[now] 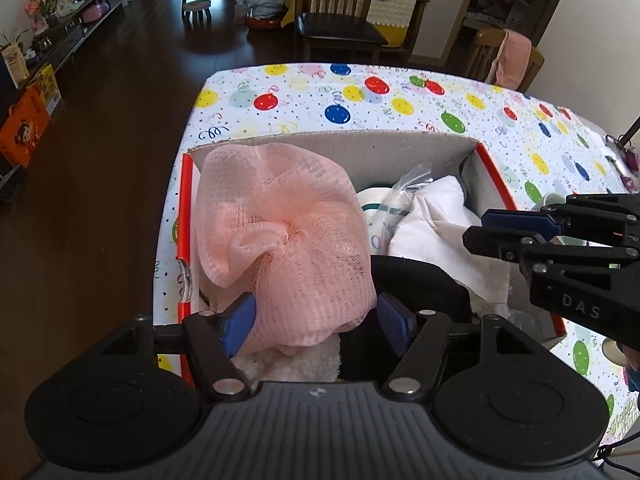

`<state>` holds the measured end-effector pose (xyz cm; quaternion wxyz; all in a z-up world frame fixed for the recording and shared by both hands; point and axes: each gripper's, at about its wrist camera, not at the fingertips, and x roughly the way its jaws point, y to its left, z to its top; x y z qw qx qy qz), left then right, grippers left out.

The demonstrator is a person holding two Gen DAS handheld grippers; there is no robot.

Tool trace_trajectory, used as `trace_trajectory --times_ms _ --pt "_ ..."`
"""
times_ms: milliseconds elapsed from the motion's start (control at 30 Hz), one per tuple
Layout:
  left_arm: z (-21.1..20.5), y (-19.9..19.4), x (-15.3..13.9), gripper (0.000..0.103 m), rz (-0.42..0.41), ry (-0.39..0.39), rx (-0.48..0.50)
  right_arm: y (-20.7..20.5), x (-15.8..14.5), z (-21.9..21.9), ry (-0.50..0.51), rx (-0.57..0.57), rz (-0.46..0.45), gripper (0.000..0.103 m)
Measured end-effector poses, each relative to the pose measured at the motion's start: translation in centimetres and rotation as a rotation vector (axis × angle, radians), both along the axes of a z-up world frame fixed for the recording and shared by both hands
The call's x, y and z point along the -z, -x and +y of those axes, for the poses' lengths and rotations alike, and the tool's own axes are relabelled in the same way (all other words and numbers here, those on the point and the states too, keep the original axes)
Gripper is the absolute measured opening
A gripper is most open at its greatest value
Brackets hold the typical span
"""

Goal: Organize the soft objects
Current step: 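Lower the pink puff into the box with the left gripper while the right lowers the tissue, then open both grippers and release the puff and tissue into the box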

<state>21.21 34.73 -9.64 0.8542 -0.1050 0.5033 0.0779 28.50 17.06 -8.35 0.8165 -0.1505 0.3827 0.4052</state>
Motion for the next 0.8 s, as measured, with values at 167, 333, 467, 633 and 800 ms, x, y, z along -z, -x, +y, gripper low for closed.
trace_trajectory --times_ms 167,333,467,633,800 --pt "-0.1 1.4 -1.1 0.067 -0.039 0.0 -0.01 1.4 -1.2 -0.6 -0.029 -0.029 -0.014 0.028" --pt "-0.2 2.9 -2.4 0.067 -0.092 -0.017 -0.027 2.7 -2.6 -1.5 -0.069 -0.045 -0.032 0.039" --pt "-0.5 4.1 -3.8 0.067 -0.145 -0.05 -0.039 3.9 -3.9 -2.3 -0.097 -0.061 -0.055 0.05" --pt "-1.3 5.7 -5.4 0.067 -0.209 -0.095 -0.053 5.4 -5.2 -3.6 -0.136 -0.08 -0.086 0.058" --pt "-2.3 7.2 -6.9 0.076 -0.273 -0.122 -0.054 6.4 -6.4 -5.2 -0.184 -0.07 -0.098 0.063"
